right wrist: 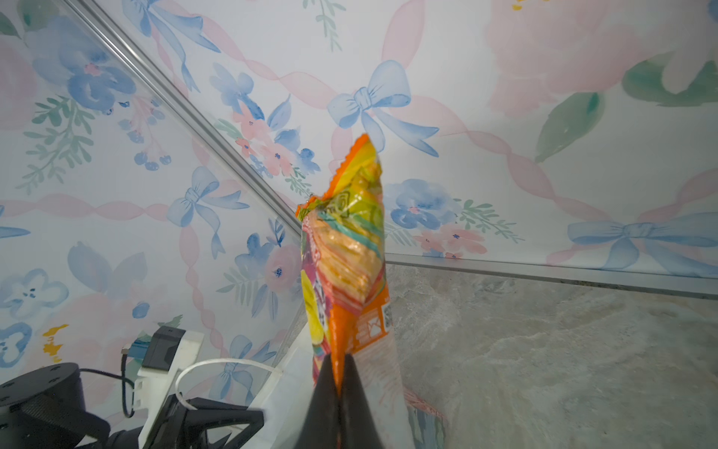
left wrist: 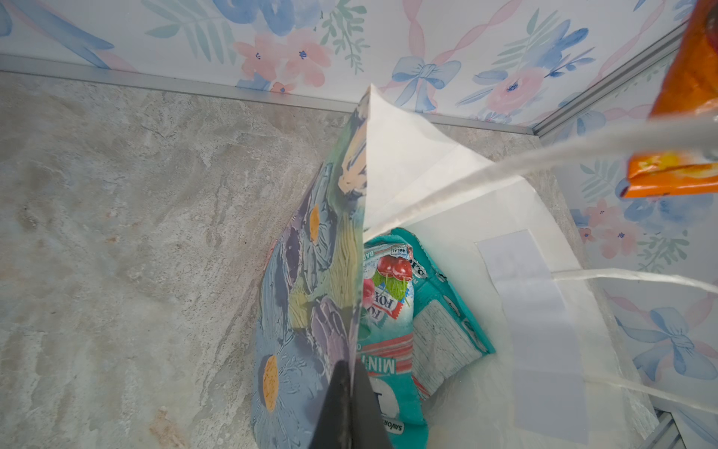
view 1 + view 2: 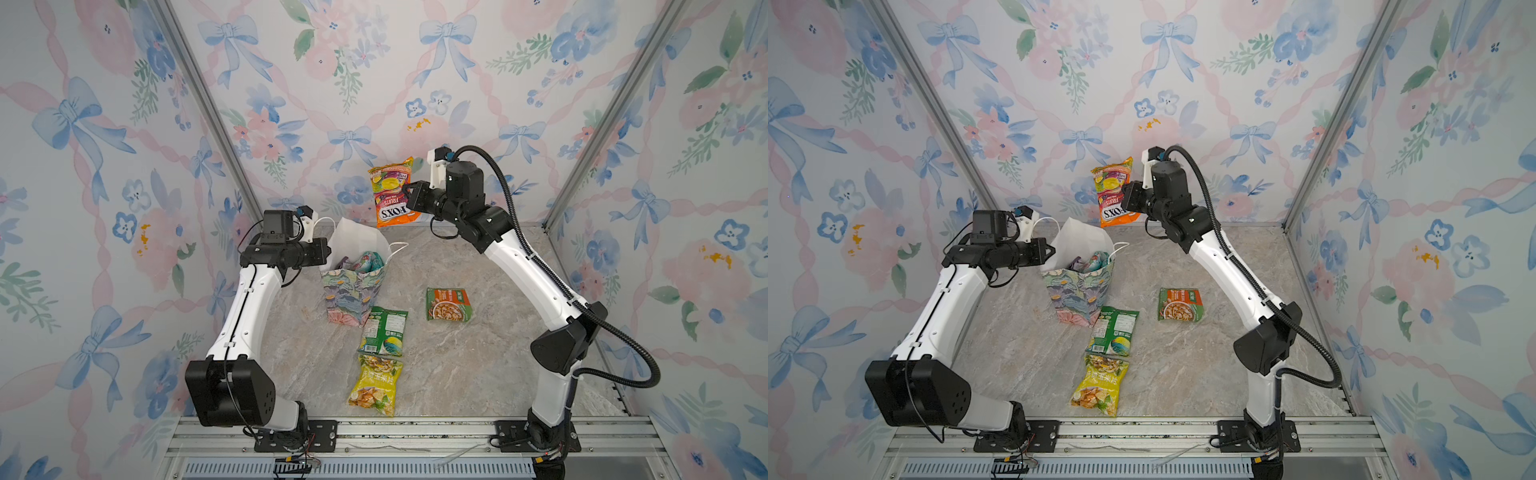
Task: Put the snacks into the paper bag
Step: 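Lift the orange Fox's packet with the right gripper and carry it toward the bag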
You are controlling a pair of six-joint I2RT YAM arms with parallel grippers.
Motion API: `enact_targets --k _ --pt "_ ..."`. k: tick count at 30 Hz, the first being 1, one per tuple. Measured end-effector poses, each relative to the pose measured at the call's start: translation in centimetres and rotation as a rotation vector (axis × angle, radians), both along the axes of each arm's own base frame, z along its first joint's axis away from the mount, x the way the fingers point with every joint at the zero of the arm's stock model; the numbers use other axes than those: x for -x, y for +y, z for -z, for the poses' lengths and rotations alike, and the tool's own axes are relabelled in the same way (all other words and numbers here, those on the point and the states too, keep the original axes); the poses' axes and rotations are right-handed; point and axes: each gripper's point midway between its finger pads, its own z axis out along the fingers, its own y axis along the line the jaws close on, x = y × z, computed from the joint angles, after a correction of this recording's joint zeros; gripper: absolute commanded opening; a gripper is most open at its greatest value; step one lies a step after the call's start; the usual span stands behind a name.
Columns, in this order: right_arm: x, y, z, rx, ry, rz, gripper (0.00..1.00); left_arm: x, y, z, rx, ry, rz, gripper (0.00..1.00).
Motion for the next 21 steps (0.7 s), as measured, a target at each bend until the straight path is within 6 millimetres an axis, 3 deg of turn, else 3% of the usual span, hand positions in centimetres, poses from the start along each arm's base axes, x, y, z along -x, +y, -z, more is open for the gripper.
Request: enact_targets --k 9,14,21 --pt "1.9 4.7 2.7 0.007 0.065 -0.107 0.00 0.0 0.0 0.0 0.000 -0.001 0.000 0.00" --pt "2.9 6.2 3.9 -0.001 0.095 -0.139 0.00 0.0 0.0 0.0 0.000 0.000 0.000 0.00" --pt "3.8 7.6 7.7 0.009 0.179 -0.158 0.00 0.0 0.0 0.0 0.000 0.000 0.000 0.00"
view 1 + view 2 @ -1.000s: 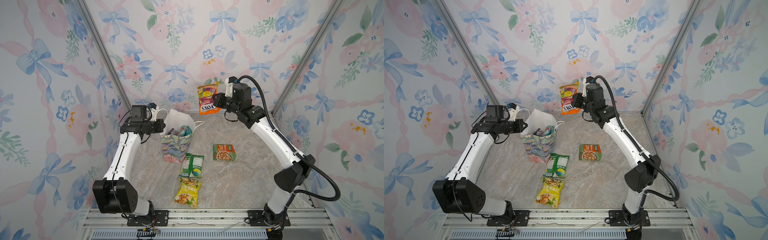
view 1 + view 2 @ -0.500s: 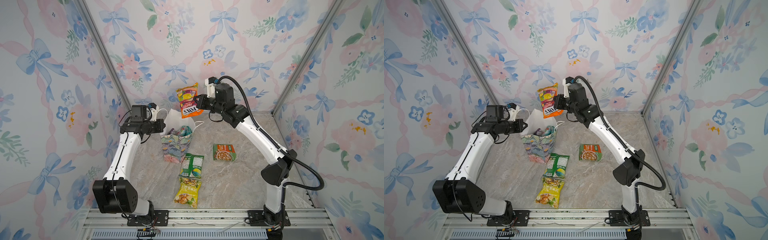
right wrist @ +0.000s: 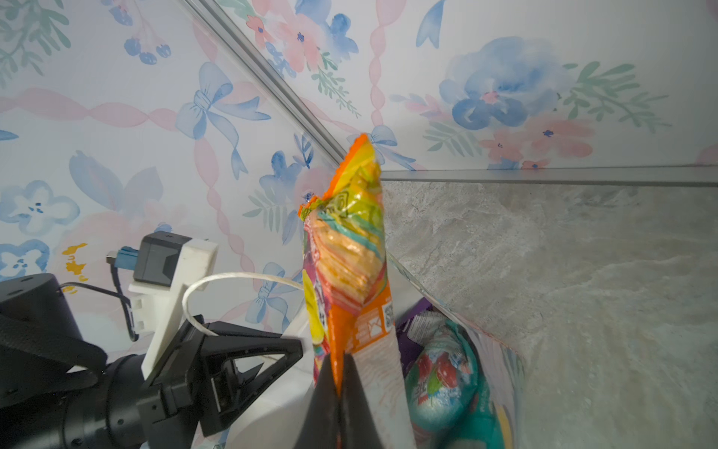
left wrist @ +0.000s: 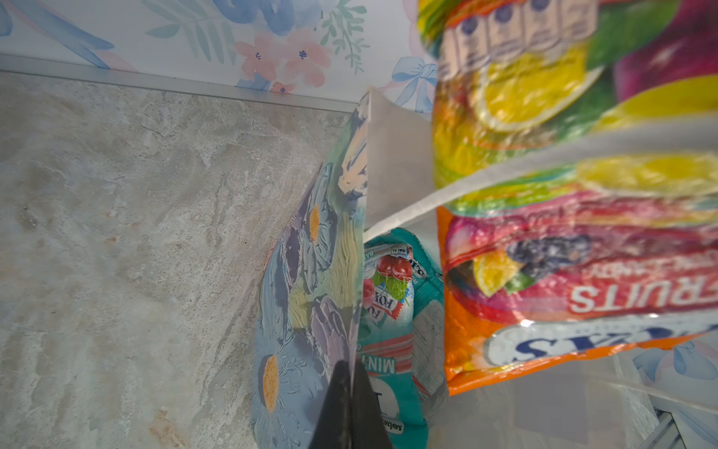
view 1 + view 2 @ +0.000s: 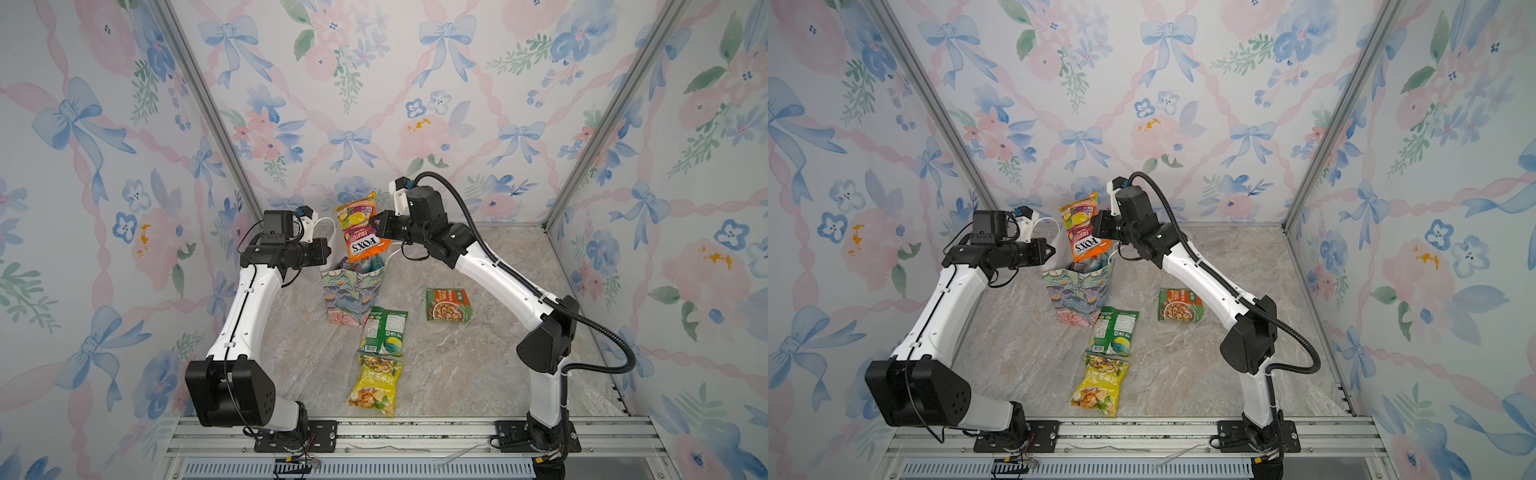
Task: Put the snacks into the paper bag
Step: 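Lift the orange Fox's packet with the right gripper and carry it toward the bag, then lower the orange packet into the bag opening beside the left gripper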
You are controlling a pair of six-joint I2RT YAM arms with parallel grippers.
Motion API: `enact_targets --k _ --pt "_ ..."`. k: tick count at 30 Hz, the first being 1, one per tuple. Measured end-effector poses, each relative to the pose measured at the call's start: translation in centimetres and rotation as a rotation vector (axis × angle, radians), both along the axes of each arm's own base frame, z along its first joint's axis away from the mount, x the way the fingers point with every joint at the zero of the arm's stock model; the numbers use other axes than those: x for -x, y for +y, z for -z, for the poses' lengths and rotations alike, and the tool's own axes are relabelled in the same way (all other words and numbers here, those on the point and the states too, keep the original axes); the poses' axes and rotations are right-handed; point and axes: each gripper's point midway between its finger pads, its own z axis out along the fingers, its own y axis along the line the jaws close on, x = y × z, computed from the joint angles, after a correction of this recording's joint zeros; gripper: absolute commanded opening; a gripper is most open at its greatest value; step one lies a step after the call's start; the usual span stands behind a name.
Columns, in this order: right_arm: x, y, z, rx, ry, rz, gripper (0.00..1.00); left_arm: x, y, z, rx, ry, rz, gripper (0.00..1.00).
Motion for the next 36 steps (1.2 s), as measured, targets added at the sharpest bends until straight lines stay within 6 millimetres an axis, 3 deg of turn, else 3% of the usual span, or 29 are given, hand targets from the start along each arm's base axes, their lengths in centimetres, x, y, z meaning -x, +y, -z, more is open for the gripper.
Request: enact_targets --k 9,28,36 --pt "0.8 0.6 3.3 -0.009 0.074 0.005 0.00 0.0 0.0 0.0 0.000 0.000 0.000 0.00" --pt "1.7 -0.3 3.7 -0.079 0.111 0.041 0.00 0.0 0.0 0.0 0.000 0.000 0.000 0.00" --pt "2.2 -0.2 5.1 -0.068 0.138 0.046 0.00 0.0 0.0 -0.1 0.000 -0.002 0.000 0.00"
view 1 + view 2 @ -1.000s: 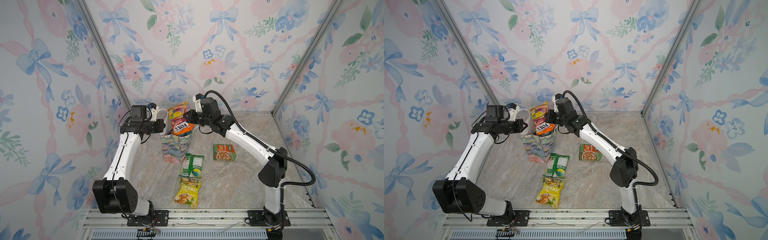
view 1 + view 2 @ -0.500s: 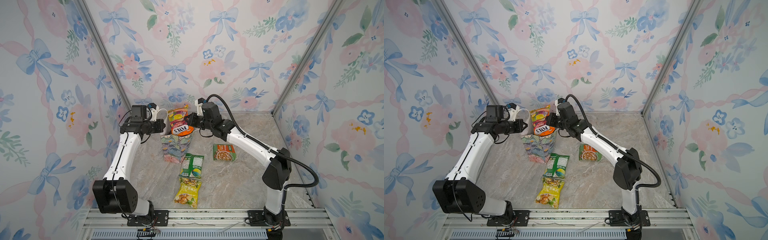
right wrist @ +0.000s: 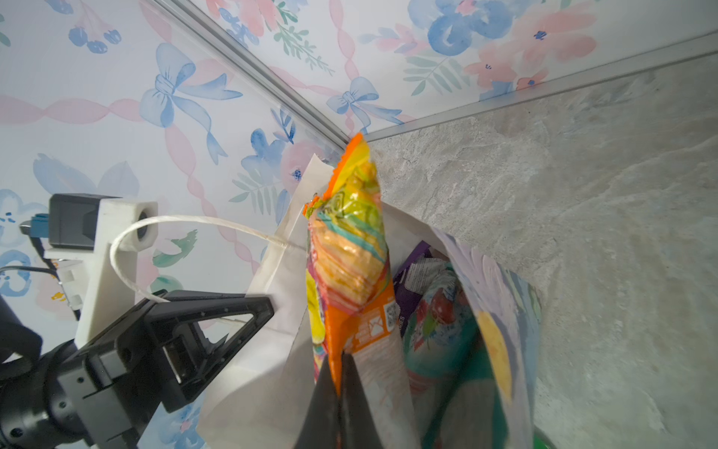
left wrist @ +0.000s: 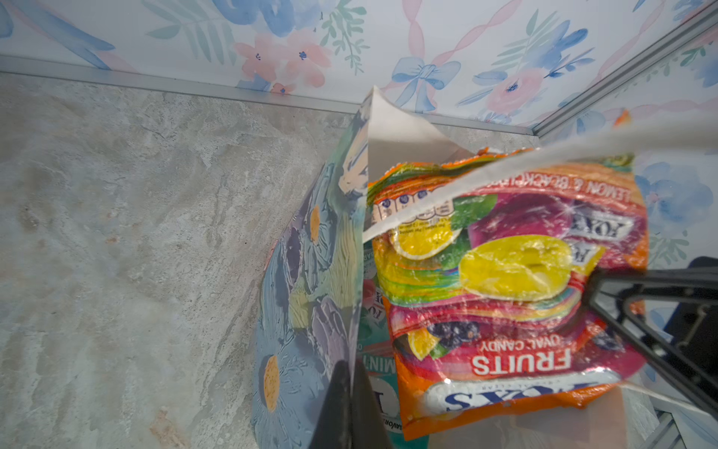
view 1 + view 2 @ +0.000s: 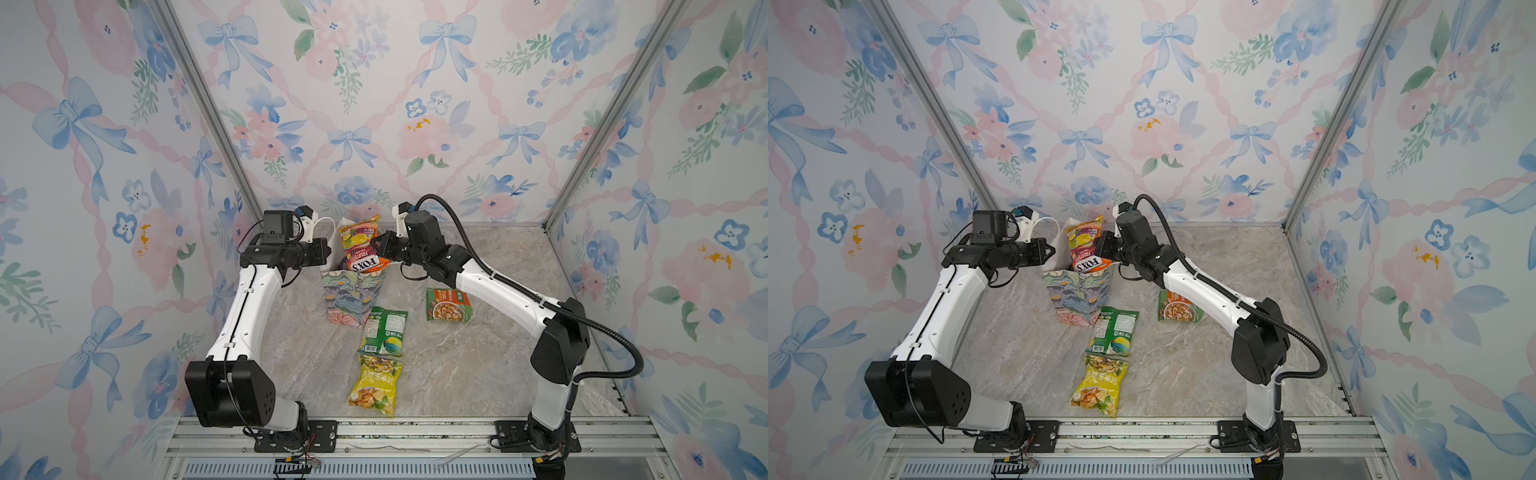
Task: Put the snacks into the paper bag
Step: 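Lower the orange packet into the bag opening beside the left gripper, then open the right gripper to release the orange packet into the bag, then move the right gripper back over the green Fox's Spring Tea packet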
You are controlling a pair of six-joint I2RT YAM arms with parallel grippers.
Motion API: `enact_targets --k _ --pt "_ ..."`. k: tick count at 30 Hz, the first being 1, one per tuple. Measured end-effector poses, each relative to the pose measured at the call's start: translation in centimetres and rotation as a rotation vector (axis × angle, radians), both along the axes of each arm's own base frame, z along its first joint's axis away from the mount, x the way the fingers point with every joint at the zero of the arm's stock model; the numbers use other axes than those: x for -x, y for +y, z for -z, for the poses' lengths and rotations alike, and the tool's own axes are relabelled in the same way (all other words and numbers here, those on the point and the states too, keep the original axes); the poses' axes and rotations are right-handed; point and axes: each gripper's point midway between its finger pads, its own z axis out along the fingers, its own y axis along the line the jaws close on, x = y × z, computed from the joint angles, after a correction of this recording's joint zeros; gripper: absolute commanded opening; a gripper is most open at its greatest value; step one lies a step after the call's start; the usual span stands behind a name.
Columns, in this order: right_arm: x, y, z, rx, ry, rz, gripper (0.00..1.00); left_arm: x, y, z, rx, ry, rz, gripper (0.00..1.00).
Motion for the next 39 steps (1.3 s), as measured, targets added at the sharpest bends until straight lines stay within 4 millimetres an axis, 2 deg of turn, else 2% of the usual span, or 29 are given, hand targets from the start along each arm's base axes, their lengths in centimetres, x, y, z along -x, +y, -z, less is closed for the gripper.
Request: enact_targets --k 2,3,5,7,9,13,16,17,23,26,28,31,34,36,39 --pt "0.1 0.1 0.2 -0.006 0.004 0.000 0.00 0.0 0.0 0.0 0.000 0.000 0.000 0.00" --pt "0.1 0.2 0.2 -0.009 0.006 0.000 0.04 0.0 0.0 0.0 0.000 0.000 0.000 0.00" --pt "0.2 0.2 0.2 -0.013 0.011 -0.002 0.21 0.0 0.0 0.0 0.000 0.000 0.000 0.00" --pt "0.2 0.4 0.0 -0.021 0.006 -0.009 0.50 0.0 0.0 0.0 0.000 0.000 0.000 0.00" --pt "0.2 0.4 -0.1 -0.021 0.000 -0.011 0.68 0.0 0.0 0.0 0.000 0.000 0.000 0.00" --pt "0.1 0.1 -0.8 0.012 -0.040 -0.016 0.84 0.1 0.0 -0.2 0.000 -0.004 0.000 0.00" --pt "0.1 -0.4 -2.4 0.041 -0.091 -0.013 1.00 0.1 0.1 -0.1 0.000 -0.001 -0.002 0.00" --pt "0.2 -0.7 -2.9 0.055 -0.110 -0.011 0.97 0.1 0.1 -0.1 -0.001 -0.002 -0.002 0.00" --pt "0.9 -3.9 -7.8 0.121 -0.252 0.024 0.97 0.1 0.1 0.0 0.000 0.000 -0.003 0.00" --pt "1.3 -6.5 -9.7 0.135 -0.297 0.054 0.97 0.1 0.1 0.0 0.000 0.000 -0.004 0.00" --pt "1.3 -9.4 -9.9 0.153 -0.300 0.098 0.97 0.1 0.1 0.0 0.000 0.000 -0.004 0.00" --pt "0.8 -14.6 -8.5 0.197 -0.267 0.185 0.97 0.1 0.1 0.0 0.000 0.000 -0.004 0.00" --pt "0.8 -18.8 -5.1 0.250 -0.196 0.261 0.97 0.1 0.1 0.0 -0.001 0.000 -0.004 0.00" --pt "1.5 -20.6 -1.9 0.288 -0.131 0.286 0.97 0.1 0.1 0.0 -0.001 0.000 -0.004 0.00" --pt "3.1 -21.4 3.2 0.337 -0.017 0.279 0.98 0.1 0.1 0.0 -0.001 0.000 -0.004 0.00"
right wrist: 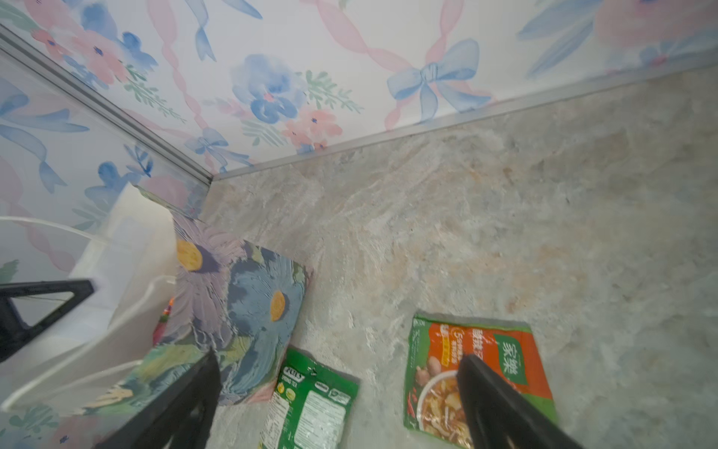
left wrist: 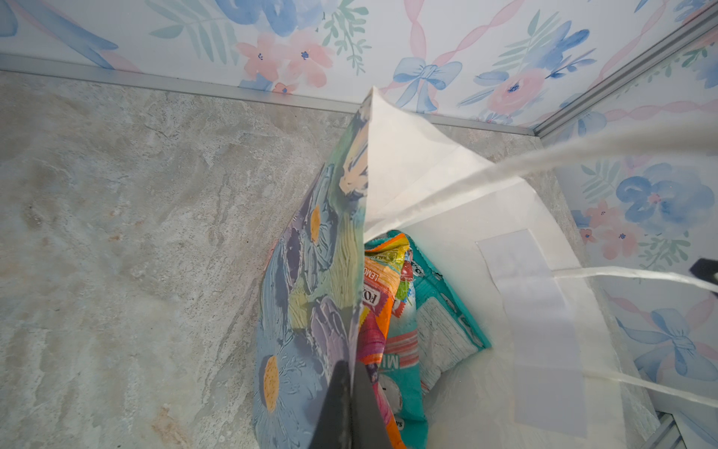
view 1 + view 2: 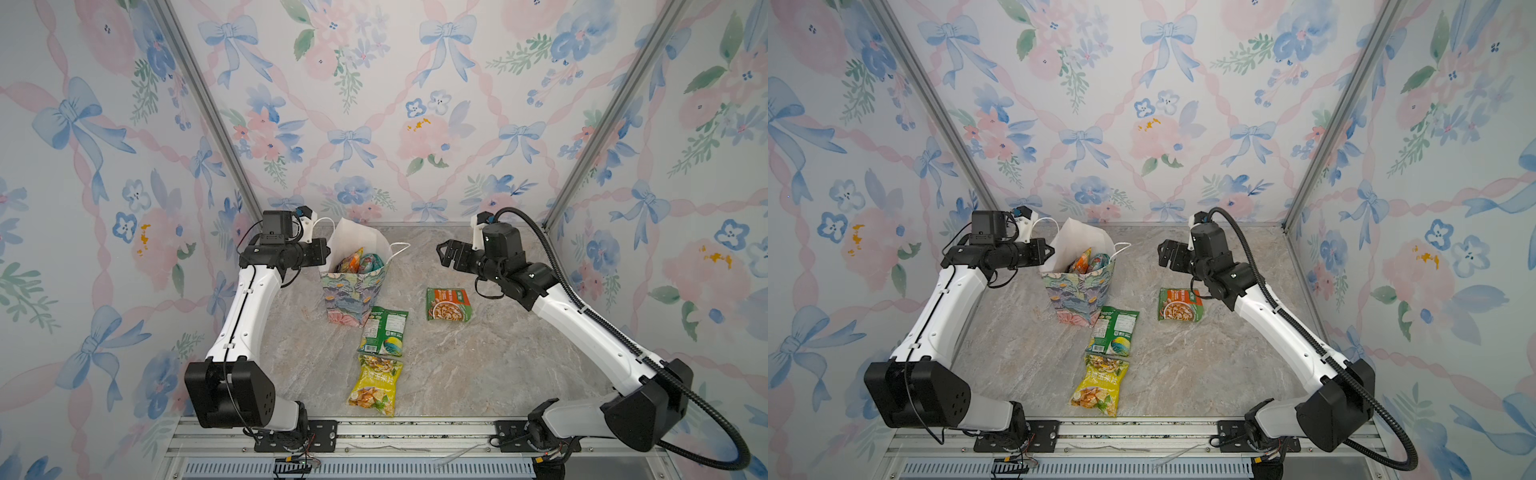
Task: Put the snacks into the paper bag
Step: 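Move the right gripper back over the green Fox's Spring Tea packet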
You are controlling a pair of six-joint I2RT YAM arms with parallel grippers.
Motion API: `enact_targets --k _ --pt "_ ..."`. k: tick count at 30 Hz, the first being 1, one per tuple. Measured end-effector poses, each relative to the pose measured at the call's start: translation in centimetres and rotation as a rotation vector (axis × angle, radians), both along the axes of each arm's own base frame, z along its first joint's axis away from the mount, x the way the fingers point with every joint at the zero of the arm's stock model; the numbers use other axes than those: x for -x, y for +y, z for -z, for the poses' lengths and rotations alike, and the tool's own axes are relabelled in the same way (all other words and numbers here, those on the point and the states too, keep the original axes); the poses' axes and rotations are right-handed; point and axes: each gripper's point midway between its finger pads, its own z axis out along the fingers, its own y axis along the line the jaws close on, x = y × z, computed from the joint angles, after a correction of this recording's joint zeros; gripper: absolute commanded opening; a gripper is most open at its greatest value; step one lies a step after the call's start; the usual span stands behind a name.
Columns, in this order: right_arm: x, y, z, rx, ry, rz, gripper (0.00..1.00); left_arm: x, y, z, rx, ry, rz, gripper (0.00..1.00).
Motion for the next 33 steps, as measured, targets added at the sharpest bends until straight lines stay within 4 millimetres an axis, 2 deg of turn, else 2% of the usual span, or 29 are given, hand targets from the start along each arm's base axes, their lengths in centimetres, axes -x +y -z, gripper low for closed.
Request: enact_targets --k 2,6,8,11,14,16,22,28,33 --pt "1.0 -0.1 3.5 0.008 0.085 0.005 1.00 0.0 0.0 0.0 0.000 0.000 0.000 0.00" --pt "3.6 0.3 9.7 0.005 0.237 0.002 0.95 0.0 0.0 0.0 0.000 0.000 0.000 0.00" --pt "4.6 1.5 11.8 -0.004 0.293 -0.019 0.93 0.0 0.0 0.0 0.000 0.000 0.000 0.00" --pt "5.5 4.1 13.9 -0.031 0.347 -0.066 0.89 0.0 0.0 0.0 0.000 0.000 0.000 0.00" --pt "6.0 6.5 15.4 -0.059 0.383 -0.112 0.88 0.0 0.0 0.1 0.000 0.002 0.000 0.00" --pt "6.2 7.3 16.0 -0.073 0.396 -0.128 0.86 -0.1 0.0 0.2 0.001 0.005 0.000 0.00" --pt "6.2 8.7 16.9 -0.138 0.423 -0.146 0.83 -0.3 0.1 0.3 -0.005 0.003 -0.005 0.00" --pt "7.2 9.4 19.3 -0.166 0.488 -0.141 0.82 -0.3 0.1 0.4 -0.005 0.004 -0.006 0.00" --pt "7.6 10.6 19.1 -0.207 0.485 -0.156 0.81 -0.3 0.1 0.6 -0.005 0.002 -0.005 0.00"
